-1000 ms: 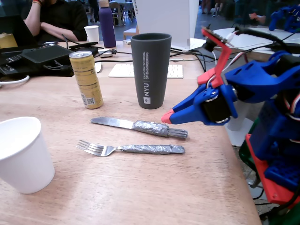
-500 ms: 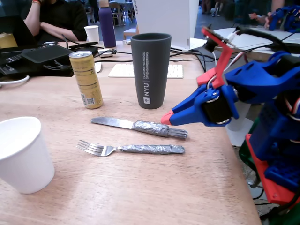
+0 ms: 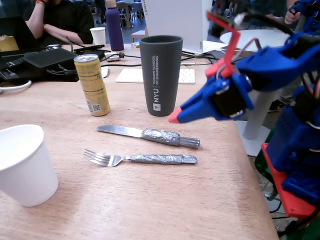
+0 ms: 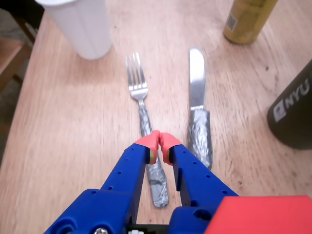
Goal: Grab the fork and place it in gray glass
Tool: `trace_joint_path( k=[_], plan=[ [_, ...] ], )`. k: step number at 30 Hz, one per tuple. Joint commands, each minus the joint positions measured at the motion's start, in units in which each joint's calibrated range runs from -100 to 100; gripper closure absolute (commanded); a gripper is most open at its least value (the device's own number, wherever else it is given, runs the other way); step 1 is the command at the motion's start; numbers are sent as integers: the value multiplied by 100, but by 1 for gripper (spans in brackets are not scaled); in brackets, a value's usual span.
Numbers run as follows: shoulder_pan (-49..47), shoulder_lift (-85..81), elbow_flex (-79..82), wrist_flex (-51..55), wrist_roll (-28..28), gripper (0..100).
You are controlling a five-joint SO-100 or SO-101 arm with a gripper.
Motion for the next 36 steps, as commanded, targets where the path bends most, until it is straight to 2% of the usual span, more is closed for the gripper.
trace_joint_path(
  k=[1,4,6,7,11,17,20,23,28,32,36],
  plan=[
    [-43,1578,-1905,275,181,100],
    [-483,2505,-3481,1778,669,100],
    [-1211,2711,-4047,2533,947,100],
    [-1515,2779,-4113,2648,1138,100],
    [-1600,2779,-4094,2681,1675,100],
    [-1346,2796,-4113,2623,1670,100],
    [-1278,3474,-4142,2607,1626,100],
    [-381,4177,-4425,2591,1617,100],
    [583,5343,-4585,1392,1568,100],
    [549,5395,-4585,1343,1558,100],
    [380,5386,-4595,1367,1172,82]
  ],
)
